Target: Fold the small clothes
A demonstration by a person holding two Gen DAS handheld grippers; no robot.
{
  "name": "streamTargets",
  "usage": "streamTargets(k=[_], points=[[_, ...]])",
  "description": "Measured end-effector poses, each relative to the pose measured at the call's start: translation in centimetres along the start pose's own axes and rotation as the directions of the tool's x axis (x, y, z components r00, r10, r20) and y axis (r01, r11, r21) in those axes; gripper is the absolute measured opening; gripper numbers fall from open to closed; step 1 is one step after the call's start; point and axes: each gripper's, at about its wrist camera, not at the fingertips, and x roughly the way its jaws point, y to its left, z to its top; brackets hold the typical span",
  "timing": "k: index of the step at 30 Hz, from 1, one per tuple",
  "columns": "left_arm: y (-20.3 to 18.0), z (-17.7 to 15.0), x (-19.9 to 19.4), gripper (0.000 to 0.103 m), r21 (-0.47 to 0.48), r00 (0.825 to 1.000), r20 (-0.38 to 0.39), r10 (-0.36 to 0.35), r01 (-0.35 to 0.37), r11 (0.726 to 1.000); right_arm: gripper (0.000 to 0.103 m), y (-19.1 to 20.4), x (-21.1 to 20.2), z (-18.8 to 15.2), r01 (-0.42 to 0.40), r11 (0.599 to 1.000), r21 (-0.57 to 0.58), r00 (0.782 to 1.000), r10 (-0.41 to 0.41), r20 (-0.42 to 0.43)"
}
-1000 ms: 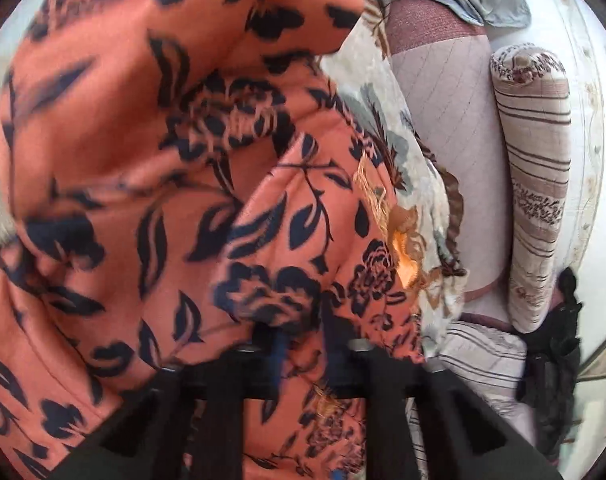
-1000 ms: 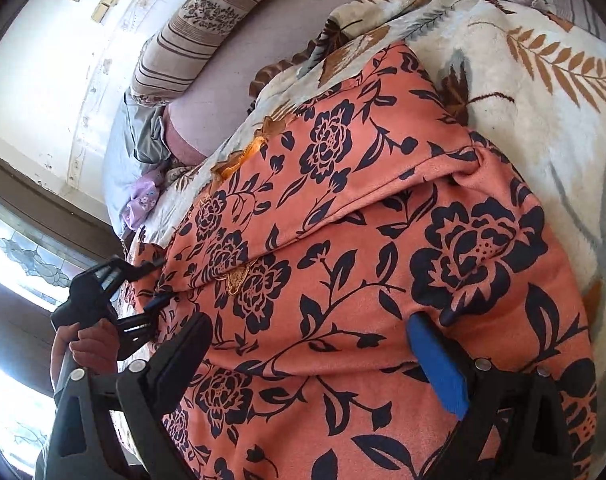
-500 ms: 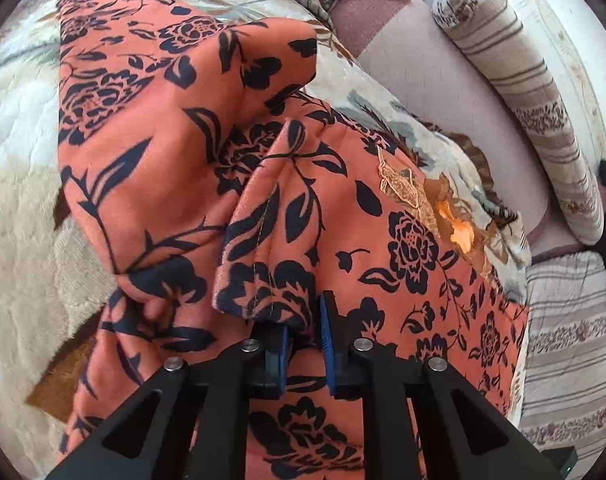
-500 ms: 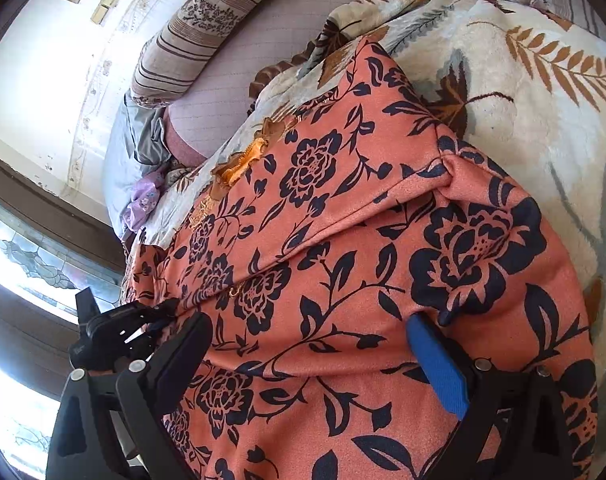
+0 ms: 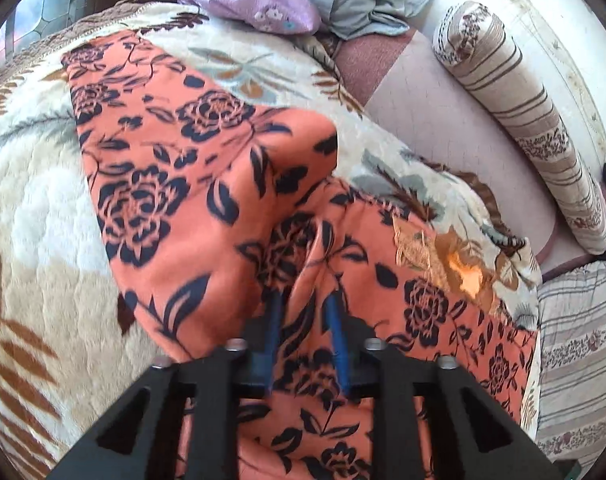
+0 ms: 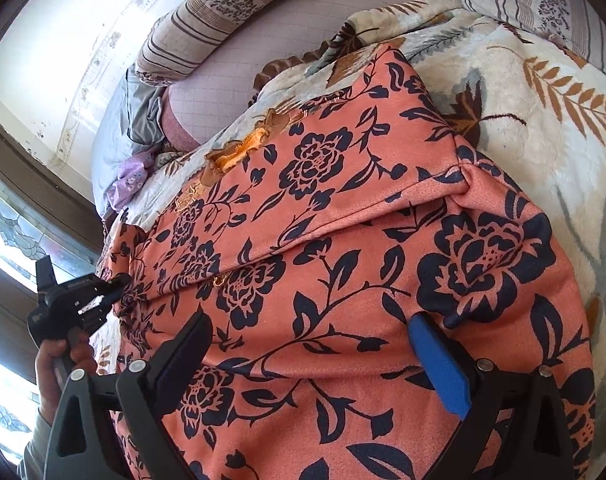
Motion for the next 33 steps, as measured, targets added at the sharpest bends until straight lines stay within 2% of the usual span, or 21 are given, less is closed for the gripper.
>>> streamTargets(k=[1,3,4,5,7,9,10,11,12,13,14,15,17,19,21,23,25,28,31,33], points=[[-0.2,0.2,0.2,0.056,-0.012,1.0,0.007,0.003,-0.003,1.0,0.1,-0.1,0.0,0.0,-0.004,1.0,0.003,1.0,0.004,0.0],[-0.9,0.9,1.6,0.053,0.005,1.0,-0.009,0.011,-0.01,1.0,0.1,-0.2,0.0,0.1,-0.012,1.0,0.011,1.0,0.012,-0.002],[-1.4,1.1,2.6,0.014,0.042,0.998,-0.049,0.03,-0.028,0.999,0.1,-0.2,0.0,0.1,-0.014,1.0,0.014,1.0,0.014,-0.003],[-1.0,1.3,2.9,0.005,0.073,0.994,-0.078,0.076,-0.07,0.995,0.1,-0.2,0.0,0.1,-0.015,1.0,0.016,1.0,0.015,-0.003],[-1.8,1.2,2.2,0.005,0.116,0.994,-0.017,0.104,-0.101,0.988,0.1,-0.2,0.0,0.2,-0.017,1.0,0.017,1.0,0.017,-0.005],[-3.2,0.7,0.0,0.006,0.182,0.991,0.098,0.089,-0.105,0.978,0.1,-0.3,-0.2,0.2,-0.024,0.999,0.024,1.0,0.024,-0.007],[-3.8,0.3,-0.7,0.009,0.215,0.983,0.152,0.1,-0.132,0.968,0.1,-0.4,-0.2,0.3,-0.029,0.999,0.031,1.0,0.029,-0.008],[-4.2,-0.2,-0.9,0.017,0.241,0.976,0.18,0.125,-0.167,0.956,0.1,-0.6,-0.2,0.3,-0.033,0.999,0.04,0.999,0.034,-0.009],[-4.3,-0.6,-0.2,0.03,0.264,0.975,0.155,0.16,-0.197,0.944,0.1,-0.7,-0.2,0.4,-0.038,0.998,0.049,0.999,0.039,-0.01],[-4.2,-0.8,0.7,0.046,0.278,0.977,0.094,0.189,-0.209,0.938,0.1,-0.8,-0.2,0.5,-0.043,0.998,0.056,0.999,0.044,-0.01],[-3.9,-1.1,1.0,0.045,0.276,0.976,0.055,0.209,-0.216,0.936,0.1,-0.9,-0.3,0.5,-0.05,0.997,0.06,0.999,0.05,-0.01],[-3.8,-1.7,0.3,0.045,0.27,0.978,0.071,0.198,-0.21,0.94,0.1,-0.9,-0.5,0.5,-0.056,0.996,0.065,0.998,0.057,-0.007],[-4.4,-3.3,-2.6,0.048,0.304,0.972,0.199,0.122,-0.18,0.935,0.099,-1.2,-1.1,0.5,-0.08,0.992,0.095,0.997,0.08,0.001],[-5.4,-4.8,-4.1,0.056,0.364,0.965,0.256,0.06,-0.154,0.918,0.099,-1.6,-2.2,0.8,-0.133,0.982,0.131,0.991,0.131,0.019],[-6.1,-5.8,-3.2,0.058,0.426,0.974,0.222,0.031,-0.126,0.896,0.099,-1.8,-3.7,1.8,-0.176,0.974,0.145,0.983,0.167,0.073],[-6.0,-6.4,-0.8,0.058,0.465,0.982,0.169,0.084,-0.154,0.872,0.099,-2.0,-4.8,3.7,-0.214,0.964,0.161,0.973,0.195,0.127],[-5.2,-6.3,1.2,0.057,0.446,0.989,0.067,0.135,-0.151,0.882,0.099,-2.0,-4.2,6.2,-0.248,0.954,0.168,0.967,0.234,0.098],[-5.4,-5.9,0.8,0.058,0.424,0.991,0.083,0.108,-0.133,0.896,0.099,-2.5,-0.7,10.8,-0.277,0.94,0.199,0.961,0.276,0.032],[-5.4,-6.0,1.1,0.058,0.428,0.99,0.074,0.117,-0.138,0.893,0.099,-5.1,3.9,14.8,-0.217,0.934,0.285,0.971,0.238,-0.039],[-5.5,-6.0,1.2,0.06,0.442,0.989,0.075,0.126,-0.147,0.885,0.099,-6.8,5.6,17.5,-0.189,0.932,0.308,0.978,0.207,-0.027]])
